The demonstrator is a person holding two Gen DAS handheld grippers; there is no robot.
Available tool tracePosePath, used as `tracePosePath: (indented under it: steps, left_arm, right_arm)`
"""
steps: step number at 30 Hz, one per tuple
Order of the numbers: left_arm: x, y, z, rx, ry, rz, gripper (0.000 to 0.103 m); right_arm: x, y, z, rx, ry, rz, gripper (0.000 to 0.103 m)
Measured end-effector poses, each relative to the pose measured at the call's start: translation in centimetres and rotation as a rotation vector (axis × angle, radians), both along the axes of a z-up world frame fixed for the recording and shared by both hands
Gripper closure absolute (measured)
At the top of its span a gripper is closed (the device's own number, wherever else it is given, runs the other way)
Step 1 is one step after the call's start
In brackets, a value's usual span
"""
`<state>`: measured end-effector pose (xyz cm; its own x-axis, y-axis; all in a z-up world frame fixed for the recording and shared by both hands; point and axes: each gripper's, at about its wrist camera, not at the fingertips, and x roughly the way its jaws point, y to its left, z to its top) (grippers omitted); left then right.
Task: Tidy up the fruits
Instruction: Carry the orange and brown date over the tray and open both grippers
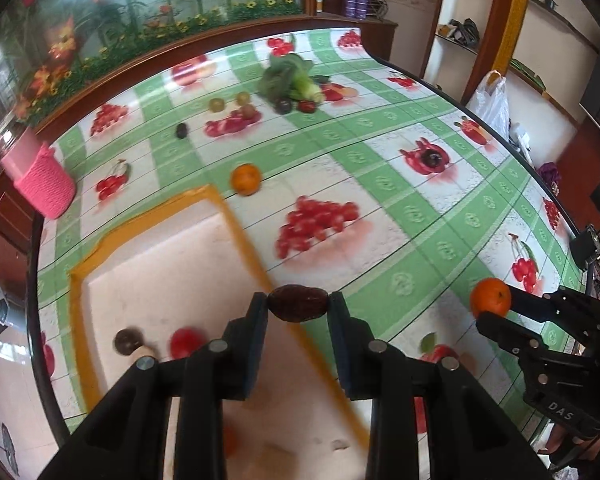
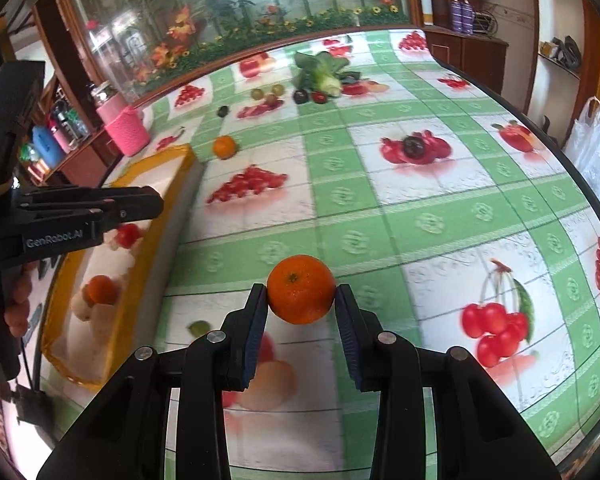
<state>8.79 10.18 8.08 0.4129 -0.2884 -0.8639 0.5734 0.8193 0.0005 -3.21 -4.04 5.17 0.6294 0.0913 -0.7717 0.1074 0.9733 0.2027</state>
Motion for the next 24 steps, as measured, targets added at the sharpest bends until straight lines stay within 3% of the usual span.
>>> tracePosePath:
  steps: [11,20,24]
  left_arm:
    - [2.9,7.9,-0.9,0.018,0.012,0.107,0.069]
    - [6.7,10.4,-2.6,-0.038,0.089,0.177,0.069]
    - [8.0,10.7,-4.0,-0.067,0.137,0.213,0.069]
  right_arm:
    - [2.1,8.2,2.1,0.048,-0.027,0.142,0.069]
    - [3.5,14.4,1.4,0.039,0.018,0.280,0.069]
    - [4.3,15.4,0.1,0.031,0.053,0.287,0.069]
